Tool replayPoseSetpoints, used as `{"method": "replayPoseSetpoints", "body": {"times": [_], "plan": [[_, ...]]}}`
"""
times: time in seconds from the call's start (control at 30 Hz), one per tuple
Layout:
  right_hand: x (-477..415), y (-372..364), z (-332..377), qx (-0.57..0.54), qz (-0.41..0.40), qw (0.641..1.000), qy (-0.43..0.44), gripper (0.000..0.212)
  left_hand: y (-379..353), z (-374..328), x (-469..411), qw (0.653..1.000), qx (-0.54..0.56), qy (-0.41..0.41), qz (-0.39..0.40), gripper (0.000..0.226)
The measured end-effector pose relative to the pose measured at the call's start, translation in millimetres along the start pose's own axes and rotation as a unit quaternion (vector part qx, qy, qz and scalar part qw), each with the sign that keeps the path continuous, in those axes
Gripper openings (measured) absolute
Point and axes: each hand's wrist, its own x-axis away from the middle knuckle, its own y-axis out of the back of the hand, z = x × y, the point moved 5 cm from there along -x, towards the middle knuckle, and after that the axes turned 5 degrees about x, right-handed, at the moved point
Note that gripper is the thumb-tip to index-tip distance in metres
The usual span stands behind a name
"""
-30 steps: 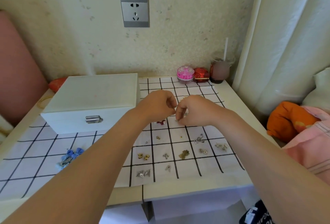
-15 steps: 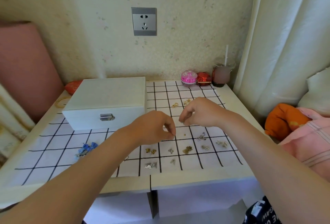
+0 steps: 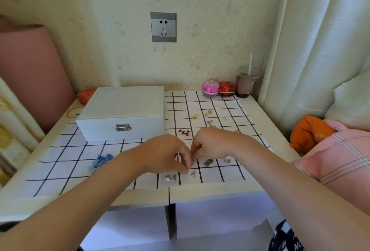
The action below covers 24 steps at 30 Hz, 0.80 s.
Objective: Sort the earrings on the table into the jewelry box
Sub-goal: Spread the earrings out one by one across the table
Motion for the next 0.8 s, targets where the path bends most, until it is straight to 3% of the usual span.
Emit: {"method": "replayPoseSetpoints", "body": {"times": [0.23, 0.53, 0.8], "plan": [[-4, 4, 5, 0.031, -0.069, 0.997, -0.010, 0.013, -12, 6, 3, 0.999, -0.042, 0.014, 0.015, 0.012], [7, 11, 3, 0.050, -0.047, 0.998, -0.001, 0.029, -3, 12, 5, 0.996, -0.088, 0.025, -0.001, 0.018], [5, 5, 7, 0.050, -0.030, 0.998, 0.002, 0.019, -3, 8, 1, 0.992, -0.123, 0.033, -0.019, 0.021]]}}
